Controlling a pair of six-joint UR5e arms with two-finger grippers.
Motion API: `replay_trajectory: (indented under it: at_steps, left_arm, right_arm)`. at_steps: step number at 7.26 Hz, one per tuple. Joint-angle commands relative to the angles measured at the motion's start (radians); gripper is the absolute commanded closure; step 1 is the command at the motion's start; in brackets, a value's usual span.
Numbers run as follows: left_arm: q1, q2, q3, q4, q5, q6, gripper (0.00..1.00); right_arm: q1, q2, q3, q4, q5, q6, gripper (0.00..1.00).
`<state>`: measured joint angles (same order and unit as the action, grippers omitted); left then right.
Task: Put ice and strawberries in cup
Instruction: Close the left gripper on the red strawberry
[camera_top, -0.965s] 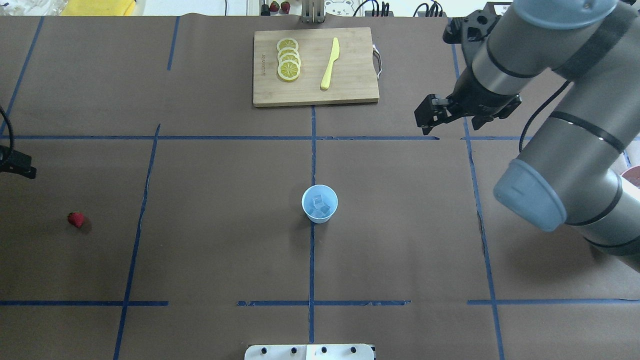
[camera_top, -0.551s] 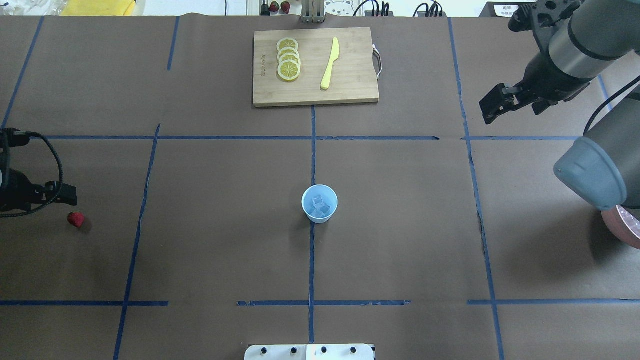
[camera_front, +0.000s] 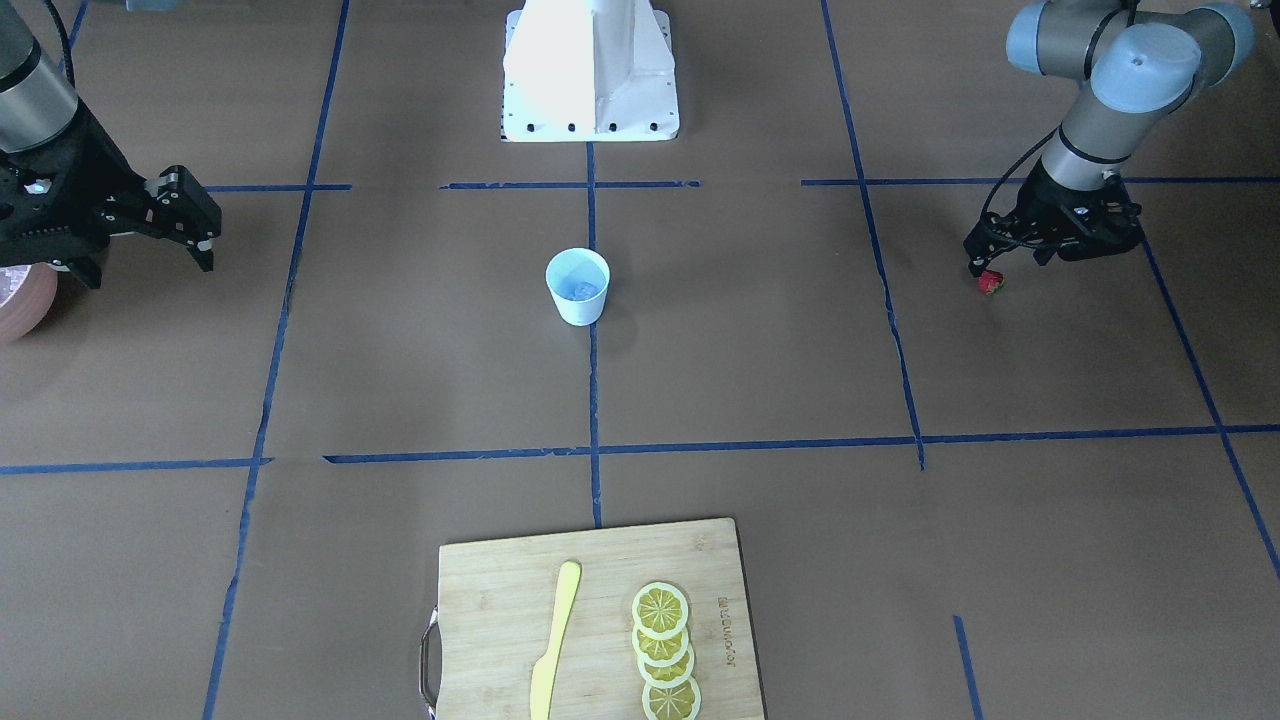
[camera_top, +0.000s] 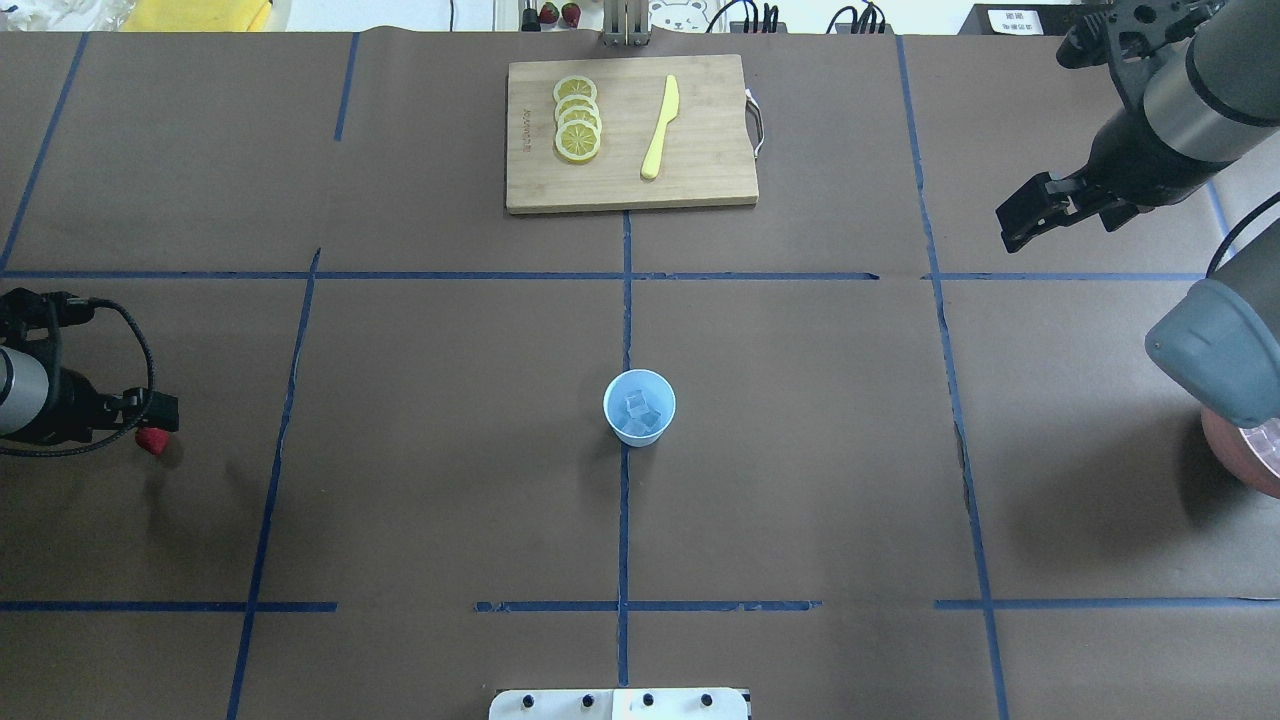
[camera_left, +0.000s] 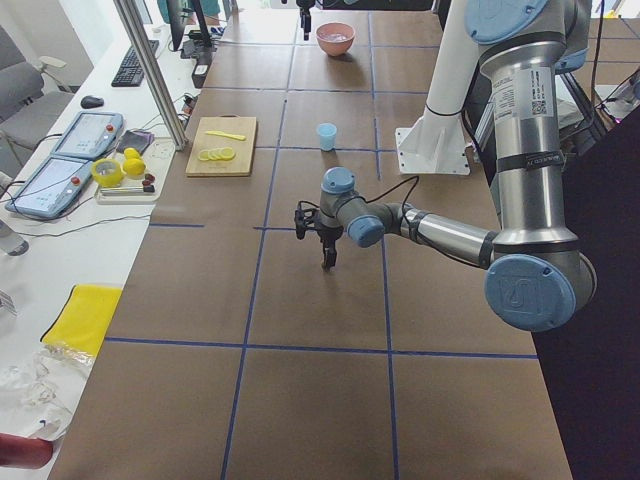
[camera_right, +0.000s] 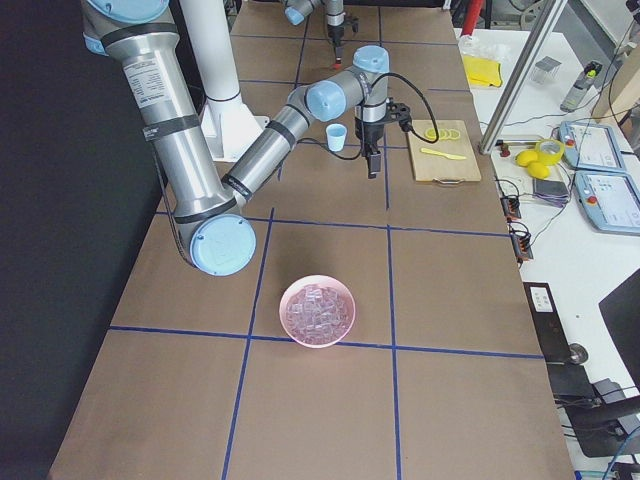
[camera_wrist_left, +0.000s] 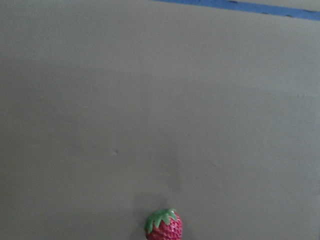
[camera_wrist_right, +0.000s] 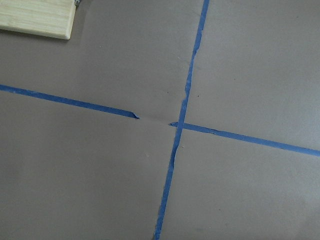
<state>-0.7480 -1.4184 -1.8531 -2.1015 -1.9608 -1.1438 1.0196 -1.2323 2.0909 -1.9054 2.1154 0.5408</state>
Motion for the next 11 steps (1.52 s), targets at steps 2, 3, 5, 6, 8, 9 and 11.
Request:
replay_trajectory:
  at_steps: [2, 3, 5, 6, 8, 9, 11]
  left_arm:
    - [0.007, -0.036, 0.046, -0.003, -0.001, -0.004, 0.05]
    - [0.007, -0.046, 0.060, -0.003, -0.001, -0.004, 0.06]
    - [0.006, -0.047, 0.060, -0.005, -0.004, -0.008, 0.12]
    - [0.006, -0.045, 0.061, -0.005, -0.004, -0.010, 0.19]
    - [0.004, -0.040, 0.061, -0.005, -0.006, -0.010, 0.26]
    - [0.004, -0.039, 0.063, -0.005, -0.006, -0.008, 0.26]
    - [0.006, -0.036, 0.061, -0.005, -0.009, -0.010, 0.26]
  right_arm:
    - [-0.001, -0.001, 0.001, 0.000, 0.000, 0.001, 0.01]
    - [-0.001, -0.001, 0.001, 0.000, 0.000, 0.001, 0.01]
    - [0.000, -0.001, 0.001, 0.000, 0.000, 0.001, 0.01]
    - [0.000, -0.001, 0.001, 0.000, 0.000, 0.001, 0.01]
    - [0.000, -0.001, 0.001, 0.000, 0.000, 0.001, 0.01]
    - [0.000, -0.001, 0.001, 0.000, 0.002, 0.001, 0.01]
    - [0.000, -0.001, 0.001, 0.000, 0.002, -0.001, 0.01]
